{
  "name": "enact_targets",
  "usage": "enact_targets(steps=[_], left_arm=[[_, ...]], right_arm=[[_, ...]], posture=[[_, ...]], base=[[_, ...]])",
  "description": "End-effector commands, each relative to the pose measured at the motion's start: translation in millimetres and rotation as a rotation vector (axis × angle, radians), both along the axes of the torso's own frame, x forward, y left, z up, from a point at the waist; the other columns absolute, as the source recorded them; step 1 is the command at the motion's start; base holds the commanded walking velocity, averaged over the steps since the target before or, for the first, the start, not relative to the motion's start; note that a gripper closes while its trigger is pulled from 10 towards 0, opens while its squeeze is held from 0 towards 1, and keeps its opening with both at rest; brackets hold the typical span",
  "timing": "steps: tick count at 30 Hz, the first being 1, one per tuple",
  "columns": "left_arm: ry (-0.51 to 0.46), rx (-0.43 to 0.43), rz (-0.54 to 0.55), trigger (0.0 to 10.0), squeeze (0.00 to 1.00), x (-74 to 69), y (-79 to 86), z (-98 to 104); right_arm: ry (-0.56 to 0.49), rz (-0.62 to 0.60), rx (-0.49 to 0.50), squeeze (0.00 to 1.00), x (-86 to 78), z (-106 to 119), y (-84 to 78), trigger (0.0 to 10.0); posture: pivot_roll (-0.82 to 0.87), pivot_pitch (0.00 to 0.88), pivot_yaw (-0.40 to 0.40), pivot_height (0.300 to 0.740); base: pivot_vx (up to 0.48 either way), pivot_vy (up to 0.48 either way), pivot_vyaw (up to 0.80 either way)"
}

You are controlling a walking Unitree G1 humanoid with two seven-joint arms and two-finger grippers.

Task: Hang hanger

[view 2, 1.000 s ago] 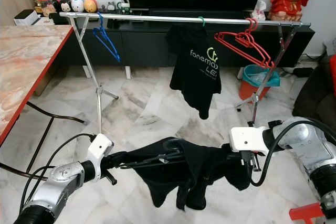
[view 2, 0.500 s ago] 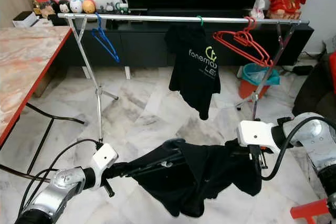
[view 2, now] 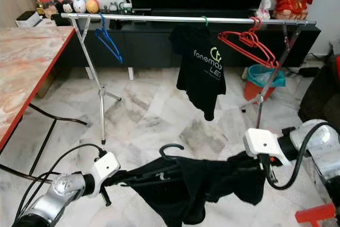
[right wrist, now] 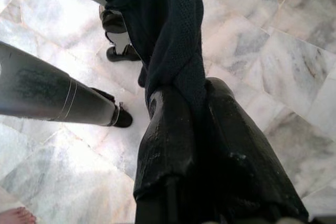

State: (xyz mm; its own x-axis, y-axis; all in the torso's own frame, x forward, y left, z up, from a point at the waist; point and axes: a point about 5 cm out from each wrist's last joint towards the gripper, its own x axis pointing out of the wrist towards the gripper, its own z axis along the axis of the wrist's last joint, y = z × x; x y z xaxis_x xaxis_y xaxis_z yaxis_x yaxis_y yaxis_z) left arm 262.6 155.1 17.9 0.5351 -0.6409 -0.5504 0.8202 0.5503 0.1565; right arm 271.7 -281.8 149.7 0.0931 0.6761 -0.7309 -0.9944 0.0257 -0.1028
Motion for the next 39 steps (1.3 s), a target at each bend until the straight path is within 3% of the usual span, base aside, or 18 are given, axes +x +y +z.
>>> enact_targets(steps=[1, 10, 12, 15, 24, 30, 33, 38, 39], left_arm=[[0.025, 0.137, 0.077, 10.0, 0.0, -2.8, 32.1, -8.8], [0.008, 0.228, 0.022, 10.0, 0.0, -5.1, 38.5, -11.4], [0.029, 0.294, -0.044, 10.0, 0.0, -13.7, 40.9, -18.9], [0.049, 0.322, -0.071, 10.0, 0.0, -18.5, 42.4, -23.0], [0.069, 0.579, -0.278, 10.0, 0.0, -40.6, 58.8, -43.5], [0.055, 0.635, -0.358, 10.0, 0.0, -43.2, 60.1, -44.7], [0.055, 0.665, -0.392, 10.0, 0.0, -46.1, 63.5, -47.3], [0.041, 0.654, -0.348, 10.0, 0.0, -46.9, 62.4, -51.6], [0.041, 0.654, -0.348, 10.0, 0.0, -46.9, 62.4, -51.6]], right_arm=[[-0.02, -0.03, -0.079, 0.0, -2.2, 13.6, -18.2, 0.0], [-0.048, -0.039, -0.204, 0.0, 1.3, 12.9, -24.5, 0.0], [-0.078, -0.059, -0.159, 0.0, 5.7, 17.0, -21.6, 0.0], [-0.081, -0.063, -0.144, 0.0, 6.1, 18.6, -21.0, 0.0], [-0.106, -0.091, -0.191, 0.0, 7.4, 23.1, -30.2, 0.0], [-0.109, -0.089, -0.207, 0.0, 8.1, 19.9, -29.1, 0.0], [-0.13, -0.096, -0.167, 0.0, 11.6, 21.4, -24.9, 0.0], [-0.123, -0.085, 0.034, 0.0, 13.9, 29.6, -8.7, 0.0], [-0.123, -0.085, 0.034, 0.0, 13.9, 29.6, -8.7, 0.0]], posture=[[0.03, 0.0, -0.002, 0.74], [0.03, 0.0, 0.0, 0.74], [0.03, 0.0, 0.0, 0.74], [0.03, 0.0, 0.001, 0.74], [0.03, 0.0, 0.0, 0.74], [0.03, 0.0, 0.002, 0.74], [0.03, 0.0, 0.0, 0.74], [0.03, 0.0, 0.0, 0.74], [0.03, 0.0, 0.0, 0.74]], base=[[0.0, 0.0, 0.0], [0.0, 0.0, 0.0], [0.0, 0.0, 0.0], [0.0, 0.0, 0.0], [0.0, 0.0, 0.0], [0.0, 0.0, 0.0], [0.0, 0.0, 0.0], [0.0, 0.0, 0.0], [0.0, 0.0, 0.0]])
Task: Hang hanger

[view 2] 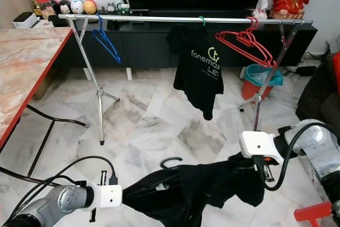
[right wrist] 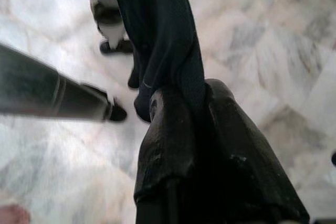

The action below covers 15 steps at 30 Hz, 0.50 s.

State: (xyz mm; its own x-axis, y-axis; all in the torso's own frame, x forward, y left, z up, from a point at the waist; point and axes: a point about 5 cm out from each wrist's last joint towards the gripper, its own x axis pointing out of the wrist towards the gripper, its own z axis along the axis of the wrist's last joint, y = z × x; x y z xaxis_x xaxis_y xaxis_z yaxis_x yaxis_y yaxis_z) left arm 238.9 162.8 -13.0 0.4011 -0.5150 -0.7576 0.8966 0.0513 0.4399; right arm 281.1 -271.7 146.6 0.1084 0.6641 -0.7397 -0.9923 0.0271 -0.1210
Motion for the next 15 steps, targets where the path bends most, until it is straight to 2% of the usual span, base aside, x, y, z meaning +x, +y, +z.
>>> enact_targets(steps=[1, 9, 15], left_arm=[[0.135, 0.208, 0.098, 10.0, 0.0, -23.6, 54.0, -21.3], [0.15, 0.191, 0.1, 10.0, 0.0, -24.8, 51.1, -24.1], [0.201, 0.147, 0.125, 10.0, 0.0, -26.2, 50.6, -22.4]], right_arm=[[-0.109, -0.083, 0.052, 0.0, 4.6, 32.3, -18.4, 0.0], [-0.103, -0.094, 0.021, 0.0, 3.8, 25.4, -20.6, 0.0], [-0.217, -0.139, -0.049, 0.0, 12.9, 23.0, -21.1, 0.0]], posture=[[0.03, 0.0, 0.001, 0.74], [0.03, 0.0, 0.0, 0.74], [0.04, 0.0, 0.0, 0.74]], base=[[0.0, 0.0, 0.0], [0.0, 0.0, 0.0], [0.0, 0.0, 0.0]])
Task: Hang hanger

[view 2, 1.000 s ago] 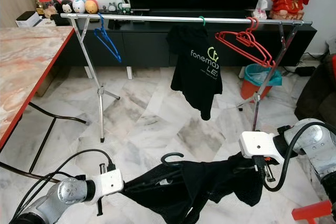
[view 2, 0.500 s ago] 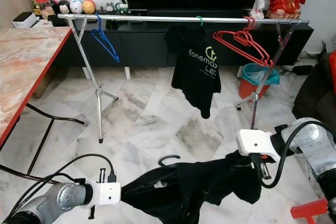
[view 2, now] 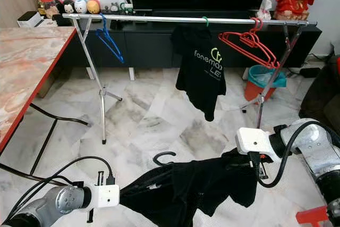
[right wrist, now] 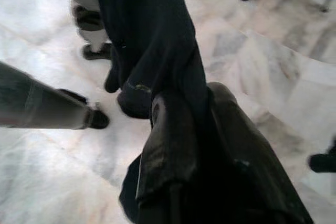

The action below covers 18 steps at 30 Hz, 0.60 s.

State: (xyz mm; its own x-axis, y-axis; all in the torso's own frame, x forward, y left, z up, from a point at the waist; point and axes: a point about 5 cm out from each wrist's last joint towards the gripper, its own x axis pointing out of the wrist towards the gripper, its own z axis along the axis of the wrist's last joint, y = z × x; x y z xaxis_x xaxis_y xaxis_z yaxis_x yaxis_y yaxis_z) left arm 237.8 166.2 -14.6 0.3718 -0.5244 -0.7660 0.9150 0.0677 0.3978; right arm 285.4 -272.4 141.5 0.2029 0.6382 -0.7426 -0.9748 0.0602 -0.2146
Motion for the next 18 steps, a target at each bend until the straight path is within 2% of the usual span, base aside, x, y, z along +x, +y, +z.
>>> enact_targets(steps=[1, 5, 10, 13, 16, 18], left_arm=[[0.17, 0.144, 0.124, 10.0, 0.0, -25.3, 47.0, -19.9], [0.193, 0.08, 0.178, 10.0, 0.0, -24.9, 47.3, -17.8], [0.199, 0.074, 0.181, 10.0, 0.0, -23.9, 48.3, -16.6], [0.205, 0.07, 0.182, 10.0, 0.0, -23.5, 48.4, -16.1], [0.213, 0.059, 0.185, 10.0, 0.0, -23.0, 48.4, -15.1], [0.216, 0.055, 0.187, 10.0, 0.0, -23.1, 48.1, -15.0]], right_arm=[[-0.142, -0.106, -0.031, 0.0, 9.9, 27.1, -19.8, 0.0], [-0.18, -0.103, -0.065, 0.0, 9.2, 18.7, -16.7, 0.0], [-0.263, -0.115, -0.069, 0.0, 14.0, 16.6, -12.2, 0.0], [-0.304, -0.125, -0.024, 0.0, 17.7, 19.4, -7.4, 0.0], [-0.316, -0.138, 0.094, 0.0, 19.5, 25.2, 0.0, 0.0], [-0.334, -0.142, 0.106, 0.0, 20.6, 26.7, 1.0, 0.0]], posture=[[0.04, 0.0, 0.0, 0.74], [0.04, 0.0, 0.0, 0.74], [0.04, 0.0, 0.001, 0.74], [0.04, 0.0, 0.002, 0.74], [0.04, 0.0, 0.001, 0.74], [0.04, 0.0, 0.001, 0.74]], base=[[0.0, 0.0, 0.0], [0.0, 0.0, 0.0], [0.0, 0.0, 0.0], [0.0, 0.0, 0.0], [0.0, 0.0, 0.0], [0.0, 0.0, 0.0]])
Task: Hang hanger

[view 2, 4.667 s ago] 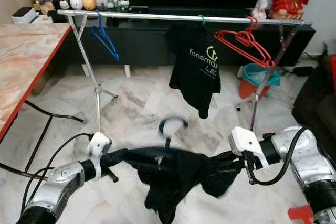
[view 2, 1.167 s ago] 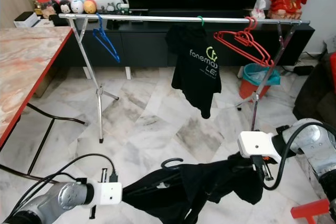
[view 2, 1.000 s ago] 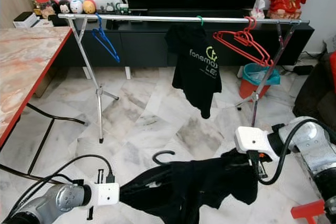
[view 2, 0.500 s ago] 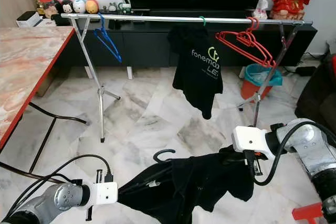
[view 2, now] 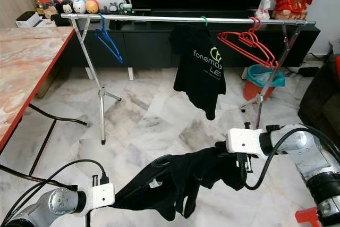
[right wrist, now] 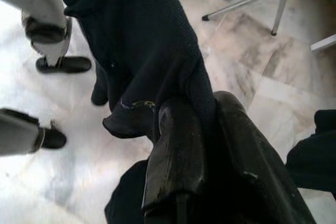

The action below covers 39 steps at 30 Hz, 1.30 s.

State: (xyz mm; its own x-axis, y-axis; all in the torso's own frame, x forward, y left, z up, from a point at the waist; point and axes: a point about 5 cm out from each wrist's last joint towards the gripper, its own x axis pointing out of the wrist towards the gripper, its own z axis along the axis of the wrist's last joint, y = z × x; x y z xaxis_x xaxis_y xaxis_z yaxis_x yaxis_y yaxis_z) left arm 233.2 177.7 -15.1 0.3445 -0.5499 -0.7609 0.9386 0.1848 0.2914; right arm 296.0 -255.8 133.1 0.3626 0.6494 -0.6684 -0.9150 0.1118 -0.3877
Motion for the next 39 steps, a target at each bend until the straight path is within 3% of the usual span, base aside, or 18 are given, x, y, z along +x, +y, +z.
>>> enact_targets(steps=[1, 6, 14, 20, 22, 26, 30, 32, 35, 39], left_arm=[[0.124, 0.13, 0.079, 10.0, 0.0, -18.6, 36.5, -14.6], [0.23, 0.045, 0.081, 10.0, 0.0, -23.4, 27.6, -14.0], [0.492, 0.068, -0.032, 10.0, 0.0, -43.5, 34.4, -10.5], [0.581, -0.014, -0.058, 10.0, 0.0, -49.2, 34.6, 1.5], [0.579, -0.023, -0.059, 10.0, 0.0, -48.6, 34.6, 3.7], [0.507, 0.052, -0.025, 10.0, 0.0, -40.0, 39.3, 2.4], [0.53, 0.084, -0.045, 10.0, 0.0, -41.9, 38.7, 4.3], [0.49, 0.084, -0.025, 10.0, 0.0, -39.6, 38.6, 5.0], [0.353, 0.115, 0.042, 10.0, 0.0, -25.8, 36.8, 3.0], [0.324, 0.091, 0.059, 10.0, 0.0, -21.1, 33.2, 4.1]], right_arm=[[-0.156, -0.094, 0.071, 0.0, 10.2, 35.0, -15.8, 0.0], [-0.167, -0.102, 0.116, 0.0, 11.3, 33.7, -12.9, 0.0], [-0.181, -0.097, 0.156, 0.0, 12.2, 33.2, -6.8, 0.0], [-0.183, -0.1, 0.171, 0.0, 11.9, 31.8, -5.8, 0.0], [-0.184, -0.103, 0.191, 0.0, 12.0, 31.9, -4.4, 0.0], [-0.169, -0.093, 0.214, 0.0, 10.9, 29.8, -0.1, 0.0], [-0.178, -0.086, 0.216, 0.0, 10.5, 28.6, 2.5, 0.0], [-0.166, -0.081, 0.231, 0.0, 9.2, 27.5, 4.1, 0.0], [-0.068, -0.025, 0.239, 0.0, -3.1, 17.1, 9.7, 0.0], [-0.043, -0.016, 0.266, 0.0, -6.0, 15.6, 12.9, 0.0]], posture=[[0.04, 0.0, 0.001, 0.74], [0.03, 0.0, 0.001, 0.74], [0.04, 0.0, 0.004, 0.74], [0.04, 0.0, 0.005, 0.74], [0.04, 0.0, 0.005, 0.74], [0.05, 0.0, 0.009, 0.74], [0.04, 0.0, 0.009, 0.74], [0.04, 0.0, 0.009, 0.74], [0.05, 0.0, 0.009, 0.74], [0.05, 0.0, 0.01, 0.74]], base=[[0.0, 0.0, 0.0], [0.0, 0.0, 0.0], [0.0, 0.0, 0.0], [0.0, 0.0, 0.0], [0.0, 0.0, 0.0], [0.0, 0.0, 0.0], [0.0, 0.0, 0.0], [0.0, 0.0, 0.0], [0.0, 0.0, 0.0], [0.0, 0.0, 0.0]])
